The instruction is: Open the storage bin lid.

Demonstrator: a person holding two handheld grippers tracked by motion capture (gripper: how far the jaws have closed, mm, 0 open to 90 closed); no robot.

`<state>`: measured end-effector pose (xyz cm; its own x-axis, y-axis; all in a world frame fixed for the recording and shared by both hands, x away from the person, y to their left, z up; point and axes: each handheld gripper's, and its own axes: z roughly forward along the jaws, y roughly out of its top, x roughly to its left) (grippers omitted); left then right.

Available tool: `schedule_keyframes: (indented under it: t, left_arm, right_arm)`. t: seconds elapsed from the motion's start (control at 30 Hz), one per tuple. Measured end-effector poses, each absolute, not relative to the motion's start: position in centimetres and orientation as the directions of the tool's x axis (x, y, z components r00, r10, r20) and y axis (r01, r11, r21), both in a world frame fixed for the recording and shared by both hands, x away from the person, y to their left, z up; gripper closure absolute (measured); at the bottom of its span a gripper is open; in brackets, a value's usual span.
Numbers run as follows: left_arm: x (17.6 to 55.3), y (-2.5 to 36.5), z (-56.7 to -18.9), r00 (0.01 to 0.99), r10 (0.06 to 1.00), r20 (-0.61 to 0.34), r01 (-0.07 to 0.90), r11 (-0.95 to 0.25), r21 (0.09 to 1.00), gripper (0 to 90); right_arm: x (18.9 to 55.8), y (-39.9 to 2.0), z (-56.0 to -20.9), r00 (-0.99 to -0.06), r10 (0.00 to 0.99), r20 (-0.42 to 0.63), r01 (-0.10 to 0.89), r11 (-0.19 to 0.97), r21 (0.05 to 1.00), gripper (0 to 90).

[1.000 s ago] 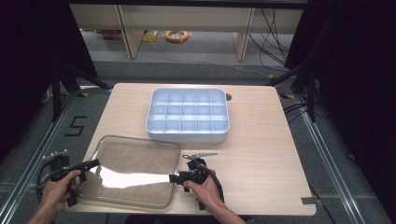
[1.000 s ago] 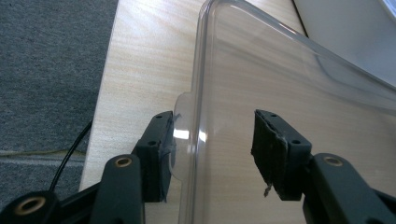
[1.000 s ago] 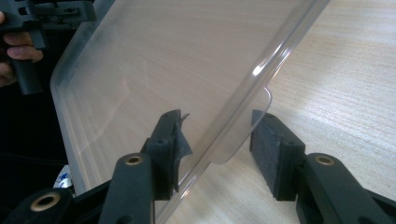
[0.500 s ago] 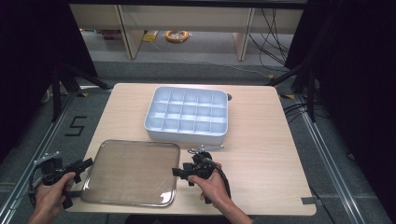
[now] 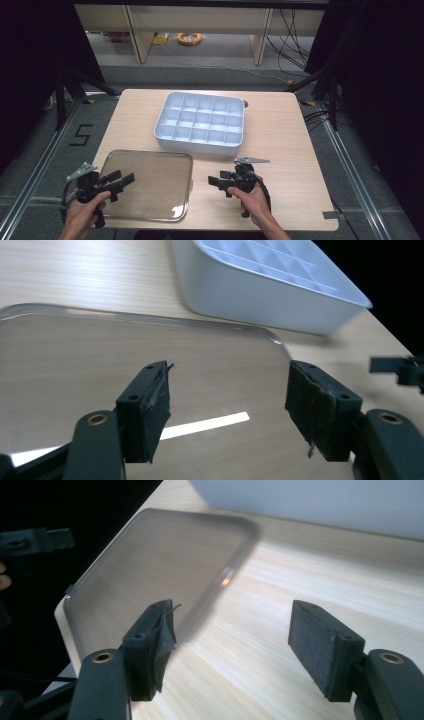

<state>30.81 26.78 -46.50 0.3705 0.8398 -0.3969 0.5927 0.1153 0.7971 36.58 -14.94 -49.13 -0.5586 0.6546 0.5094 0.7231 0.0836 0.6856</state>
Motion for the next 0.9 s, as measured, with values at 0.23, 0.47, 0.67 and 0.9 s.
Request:
schedule_keyframes:
  t: [0.23,0.47,0.67,0.9]
  left_arm:
    - [30.0,23.3,-46.9,0.467,0.825,-0.319,0.552,0.010,0.834,26.6]
    - [28.6,22.0,-48.0,0.525,0.813,-0.253,0.520,-0.071,0.851,20.0]
    - [27.0,20.8,-48.7,0.578,0.785,-0.223,0.506,-0.130,0.852,16.6]
    - [25.5,20.6,-48.7,0.594,0.783,-0.187,0.497,-0.174,0.850,15.0]
  right_arm:
    - [35.7,-18.3,-48.7,-0.568,0.700,0.432,0.666,0.083,0.741,31.8]
    - [34.4,-20.8,-48.3,-0.585,0.733,0.348,0.609,0.112,0.785,28.8]
    - [32.7,-22.3,-48.2,-0.583,0.738,0.339,0.609,0.121,0.784,22.2]
    - [30.1,-23.4,-48.5,-0.593,0.763,0.259,0.598,0.201,0.775,21.3]
